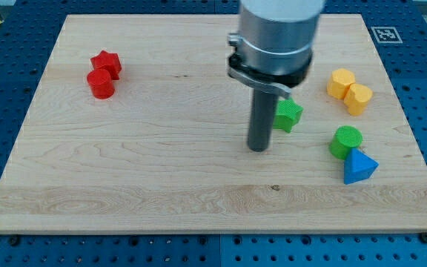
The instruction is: Move the green circle to the green star
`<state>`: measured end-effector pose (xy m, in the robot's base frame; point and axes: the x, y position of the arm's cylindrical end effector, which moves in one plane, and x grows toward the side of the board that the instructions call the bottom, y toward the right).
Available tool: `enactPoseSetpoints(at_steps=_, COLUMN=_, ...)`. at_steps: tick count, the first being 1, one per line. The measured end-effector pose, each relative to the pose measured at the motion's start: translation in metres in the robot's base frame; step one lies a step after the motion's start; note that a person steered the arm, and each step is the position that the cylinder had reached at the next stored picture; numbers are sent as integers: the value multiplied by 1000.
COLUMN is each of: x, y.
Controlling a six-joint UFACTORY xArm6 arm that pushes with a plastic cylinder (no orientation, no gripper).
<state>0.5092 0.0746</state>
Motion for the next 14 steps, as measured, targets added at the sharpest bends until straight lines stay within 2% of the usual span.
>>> enactPoseSetpoints(at_steps=1, x=21, y=49)
enactPoseSetpoints(at_steps=3, x=43, y=82)
enactPoseSetpoints(at_steps=7, x=22, y=87)
enactPoseSetpoints(at_steps=9, x=22, y=94)
enactPoseSetpoints(at_steps=11, x=46, y=118)
enactPoseSetpoints(at_steps=14, x=34, y=119)
